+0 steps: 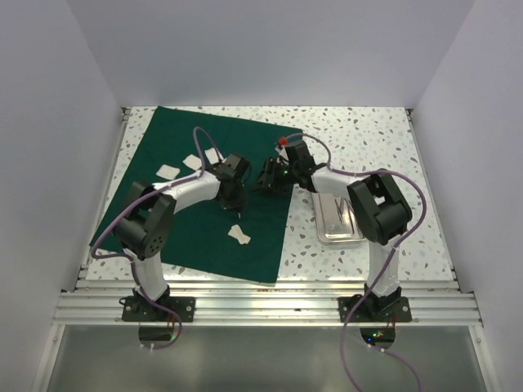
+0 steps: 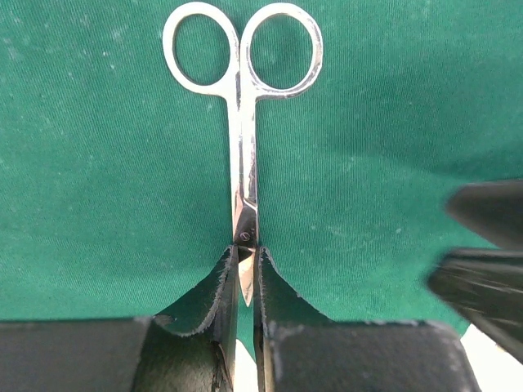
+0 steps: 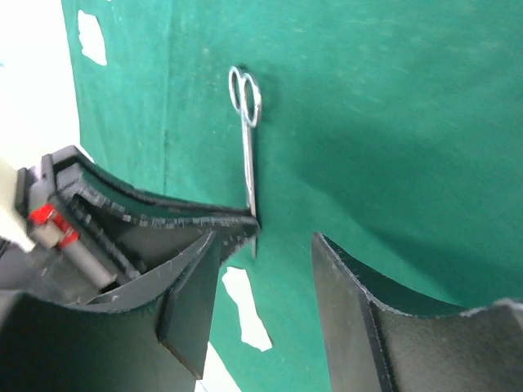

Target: Prepare the surgical pack

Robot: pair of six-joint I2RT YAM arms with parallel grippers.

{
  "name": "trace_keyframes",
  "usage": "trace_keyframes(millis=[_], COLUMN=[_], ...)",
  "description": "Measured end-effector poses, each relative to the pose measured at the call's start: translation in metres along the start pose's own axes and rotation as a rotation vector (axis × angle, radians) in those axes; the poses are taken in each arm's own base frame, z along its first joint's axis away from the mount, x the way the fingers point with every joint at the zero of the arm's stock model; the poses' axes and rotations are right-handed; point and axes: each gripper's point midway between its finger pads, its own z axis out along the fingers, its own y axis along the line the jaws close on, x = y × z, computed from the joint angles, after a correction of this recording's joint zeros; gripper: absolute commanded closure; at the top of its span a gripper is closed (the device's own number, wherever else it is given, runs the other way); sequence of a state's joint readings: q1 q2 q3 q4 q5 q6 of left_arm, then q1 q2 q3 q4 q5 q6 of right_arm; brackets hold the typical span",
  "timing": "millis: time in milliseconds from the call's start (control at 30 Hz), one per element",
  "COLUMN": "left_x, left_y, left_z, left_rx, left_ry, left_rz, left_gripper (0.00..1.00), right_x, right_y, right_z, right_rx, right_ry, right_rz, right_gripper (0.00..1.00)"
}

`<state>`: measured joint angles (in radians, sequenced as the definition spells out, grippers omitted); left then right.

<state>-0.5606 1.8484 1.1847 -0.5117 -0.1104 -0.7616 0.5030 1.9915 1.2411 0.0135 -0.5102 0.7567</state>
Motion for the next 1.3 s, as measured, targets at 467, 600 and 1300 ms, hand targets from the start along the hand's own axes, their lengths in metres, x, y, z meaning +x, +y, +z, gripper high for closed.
trace_keyframes(millis=[467, 600, 1300], left_x=[0.005, 0.006, 0.002], left_y=[0.0, 0.001, 0.014], left_z=[-0.002, -0.002, -0.033], left_rx=[0.08, 0.1, 0.178], left_ry=[-0.029, -0.034, -0.084], left_rz=[0.0, -0.001, 0.008], left_gripper=[1.0, 1.0, 0.39], right_x=[0.018, 0.023, 0.017], right_y=[0.015, 0.017, 0.022], right_z=[0.048, 0.058, 0.078], right_rx=[-0.033, -0.036, 0.043], right_ry=[0.06, 0.07, 0.044], right_rz=[-0.03, -0.035, -0.148], right_gripper=[0.52, 0.53, 1.0])
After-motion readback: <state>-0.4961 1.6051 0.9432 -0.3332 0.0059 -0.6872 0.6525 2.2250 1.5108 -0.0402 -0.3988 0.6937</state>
